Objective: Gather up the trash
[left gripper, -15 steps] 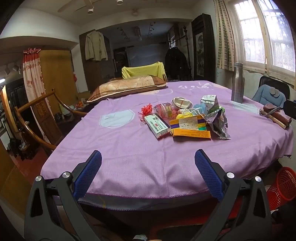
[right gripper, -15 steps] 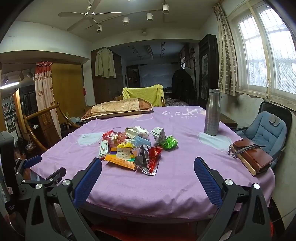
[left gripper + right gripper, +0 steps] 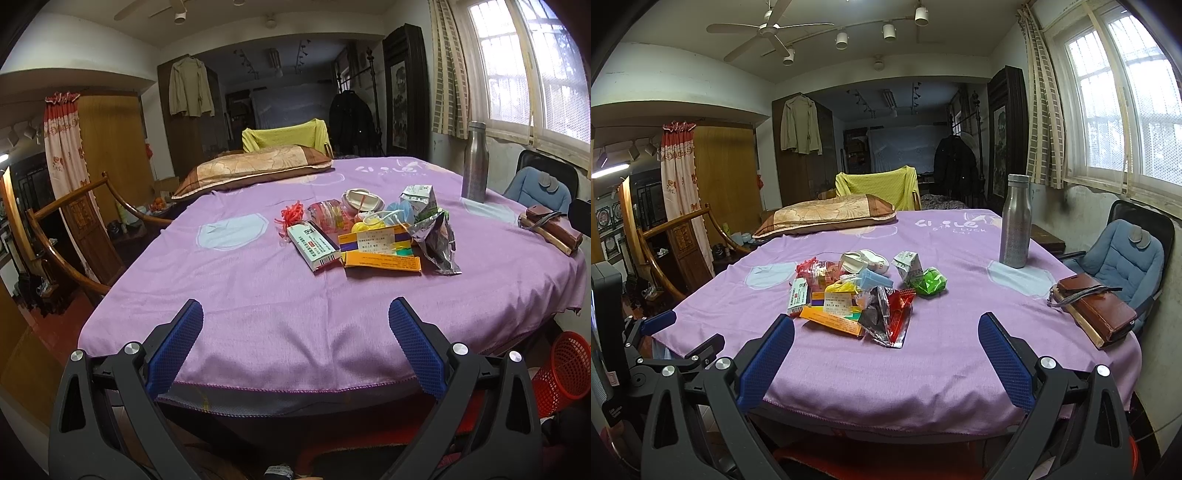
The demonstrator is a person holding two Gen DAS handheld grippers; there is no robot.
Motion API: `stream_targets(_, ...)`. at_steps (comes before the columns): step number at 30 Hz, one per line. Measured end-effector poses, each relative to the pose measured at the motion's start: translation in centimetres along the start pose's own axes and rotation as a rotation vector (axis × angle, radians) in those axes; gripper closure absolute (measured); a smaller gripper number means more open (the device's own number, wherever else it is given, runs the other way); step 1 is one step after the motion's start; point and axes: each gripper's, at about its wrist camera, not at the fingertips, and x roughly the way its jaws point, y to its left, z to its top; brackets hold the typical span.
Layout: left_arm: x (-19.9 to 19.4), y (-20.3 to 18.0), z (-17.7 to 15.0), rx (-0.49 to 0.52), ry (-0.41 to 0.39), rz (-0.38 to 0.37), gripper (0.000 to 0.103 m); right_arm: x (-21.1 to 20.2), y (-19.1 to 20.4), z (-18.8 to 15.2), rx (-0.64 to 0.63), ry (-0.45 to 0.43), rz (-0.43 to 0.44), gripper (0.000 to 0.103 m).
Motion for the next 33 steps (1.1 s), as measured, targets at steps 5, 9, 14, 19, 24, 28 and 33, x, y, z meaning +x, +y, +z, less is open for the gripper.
stream_targets(5, 0.4, -0.2, -0.2, 0.001, 0.004, -0.002, 0.006, 0.1, 0.0, -0.2, 0.000, 0.002, 0.001, 0.006)
stream_targets(9, 1.0, 0.1, -0.4, 0.005, 0.021, 0.000, 0.006, 0.5, 0.0, -0.7, 0.005, 0.011, 0.006, 0.006)
stream_targets(14, 1.7, 0.2, -0.4, 0.003, 0.104, -0.009, 0.006, 1.2, -0.2, -1.0, 0.014, 0.027, 0.011, 0.006)
stream_targets(19, 2.7, 0.3, -0.7, -0.006, 0.110, -0.012, 0.006, 2.5, -0.6, -0.9, 0.026, 0.059, 0.021, 0.006)
stream_targets(24, 4.1, 0.6, -1.1, -0.011, 0.120, -0.007, 0.006, 4.6, -0.8, -1.4, 0.031, 0.103, 0.026, 0.006)
stream_targets(28, 6.0, 1.4, -1.5, -0.031, 0.161, -0.018, 0.006, 7.2, -1.0, -1.9, 0.029, 0.157, 0.035, 0.006)
stream_targets(33, 8.6, 2.4, -1.8, -0.021, 0.209, 0.024, 0.006, 11.6, -0.7, -2.1, 0.013, 0.234, 0.050, 0.006)
